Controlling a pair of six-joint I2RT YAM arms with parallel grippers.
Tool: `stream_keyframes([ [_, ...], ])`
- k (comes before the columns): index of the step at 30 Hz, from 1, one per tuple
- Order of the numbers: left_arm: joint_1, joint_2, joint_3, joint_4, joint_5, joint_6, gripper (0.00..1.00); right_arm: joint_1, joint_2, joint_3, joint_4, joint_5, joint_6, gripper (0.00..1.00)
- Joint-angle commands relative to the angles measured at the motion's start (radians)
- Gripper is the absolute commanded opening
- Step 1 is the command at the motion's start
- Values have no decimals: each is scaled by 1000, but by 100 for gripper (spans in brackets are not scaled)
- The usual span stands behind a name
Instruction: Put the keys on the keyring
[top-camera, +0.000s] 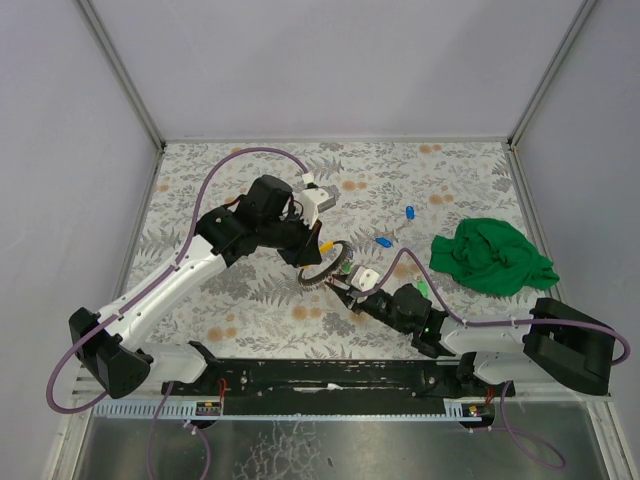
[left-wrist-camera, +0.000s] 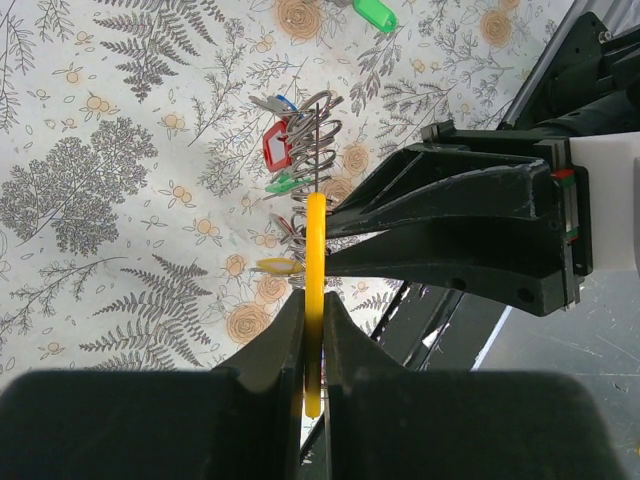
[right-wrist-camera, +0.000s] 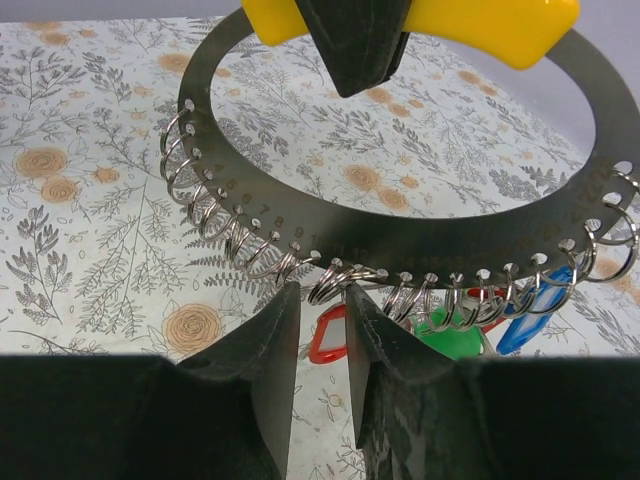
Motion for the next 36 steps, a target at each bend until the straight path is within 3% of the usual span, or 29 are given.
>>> stream_keyframes([
  [1, 8, -29, 1, 89, -3, -24, 0, 23, 6, 12, 103, 91, 4, 31],
  [23, 31, -43, -2, 115, -21, -64, 0, 74, 43, -10, 198, 218, -28, 34],
  [36, 36, -46, -5, 119, -8, -65, 0, 85, 50, -27, 243, 223, -52, 22],
])
